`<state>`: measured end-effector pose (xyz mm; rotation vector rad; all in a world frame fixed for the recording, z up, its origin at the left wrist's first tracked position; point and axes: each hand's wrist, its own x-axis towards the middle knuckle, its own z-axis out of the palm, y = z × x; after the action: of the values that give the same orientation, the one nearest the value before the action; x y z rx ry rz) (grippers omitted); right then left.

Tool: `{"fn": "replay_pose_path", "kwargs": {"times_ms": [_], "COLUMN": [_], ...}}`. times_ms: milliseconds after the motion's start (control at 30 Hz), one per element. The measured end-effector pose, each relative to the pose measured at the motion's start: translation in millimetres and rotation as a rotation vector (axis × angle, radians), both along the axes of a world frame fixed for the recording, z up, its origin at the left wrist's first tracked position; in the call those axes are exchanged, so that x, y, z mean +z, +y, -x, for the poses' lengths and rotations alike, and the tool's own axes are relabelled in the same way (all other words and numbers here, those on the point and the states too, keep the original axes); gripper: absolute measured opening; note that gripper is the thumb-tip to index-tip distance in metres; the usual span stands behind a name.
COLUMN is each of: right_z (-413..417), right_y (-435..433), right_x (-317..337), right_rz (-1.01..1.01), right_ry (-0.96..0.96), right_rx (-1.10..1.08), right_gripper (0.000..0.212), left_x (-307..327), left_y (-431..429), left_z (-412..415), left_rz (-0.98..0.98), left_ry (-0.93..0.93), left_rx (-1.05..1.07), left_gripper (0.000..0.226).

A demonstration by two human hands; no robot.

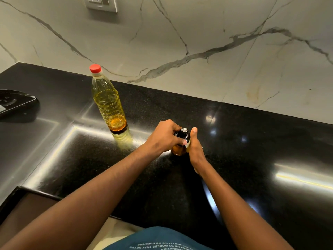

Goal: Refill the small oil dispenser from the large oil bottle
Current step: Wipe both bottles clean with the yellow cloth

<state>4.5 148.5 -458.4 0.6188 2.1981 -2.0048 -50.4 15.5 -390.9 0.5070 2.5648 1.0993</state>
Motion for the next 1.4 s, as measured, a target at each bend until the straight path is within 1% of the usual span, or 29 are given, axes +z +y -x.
{"fn": "replay_pose_path", "kwargs": {"times_ms": [33,167,233,300,400,500,533,600,667,767,800,933,1000,1067,1133,1200,1233,1300,1333,1400], "right_z": [-8,-45,-47,-37,-13,8,12,15,12,-1,-5,-23,-28,-32,-36,-42,-46,-57,-63,-68], "right_y": [-2,-19,-23,-22,-12,-3,-2,-1,-1,1,2,3,7,11,15,15,11,0,-6,-10], "right_x": [-6,-15,-13,-6,1,11,15,21,19,13,12,8,11,18,25,27,25,13,10,6], "right_rz": [-0.005,0.023,0.063,0.1,0.082,0.12,0.138,0.16,0.163,0.161,0.169,0.208,0.218,0.163,0.08,-0.04,-0.12,-0.293,-0.369,-0.439], "right_ry": [0.023,0.115,0.106,0.057,-0.01,-0.068,-0.083,-0.095,-0.092,-0.057,-0.049,-0.016,0.018,0.081,0.169,0.241,0.255,0.238,0.228,0.223], "right_rx": [-0.008,-0.014,-0.044,-0.095,-0.103,-0.081,-0.078,-0.081,-0.125,-0.2,-0.214,-0.359,-0.437,-0.467,-0.41,-0.241,-0.134,0.091,0.171,0.227], "right_gripper": [0.087,0.094,0.099,0.103,0.092,0.094,0.09,0.075,0.064,0.041,0.038,0.038,0.039,0.04,0.038,0.036,0.044,0.067,0.071,0.07], "left_x": [0,-3,-1,1,4,5,6,8,14,26,30,42,44,41,35,26,20,11,8,6], "left_y": [0,-1,-1,0,-1,-2,-2,-2,-3,-3,-4,-3,-5,-8,-9,-9,-9,-7,-6,-4], "left_z": [0,2,2,1,0,0,0,3,5,13,16,21,17,13,4,-10,-17,-28,-31,-32], "left_rz": [0.004,0.014,0.023,0.03,0.033,0.03,0.031,0.044,0.069,0.141,0.171,0.188,0.191,0.165,0.145,0.102,0.061,-0.011,-0.019,-0.006], "left_ry": [-0.007,-0.014,-0.015,-0.013,-0.011,-0.005,-0.005,-0.014,-0.05,-0.124,-0.15,-0.269,-0.282,-0.265,-0.188,-0.077,-0.033,0.034,0.061,0.077], "left_rx": [0.003,-0.003,-0.009,-0.01,-0.009,-0.021,-0.029,-0.042,-0.066,-0.165,-0.21,-0.338,-0.349,-0.307,-0.225,-0.137,-0.104,-0.046,-0.021,0.008], "left_gripper": [0.021,0.025,0.025,0.023,0.021,0.02,0.02,0.021,0.027,0.041,0.044,0.059,0.068,0.073,0.07,0.059,0.049,0.028,0.021,0.016]}}
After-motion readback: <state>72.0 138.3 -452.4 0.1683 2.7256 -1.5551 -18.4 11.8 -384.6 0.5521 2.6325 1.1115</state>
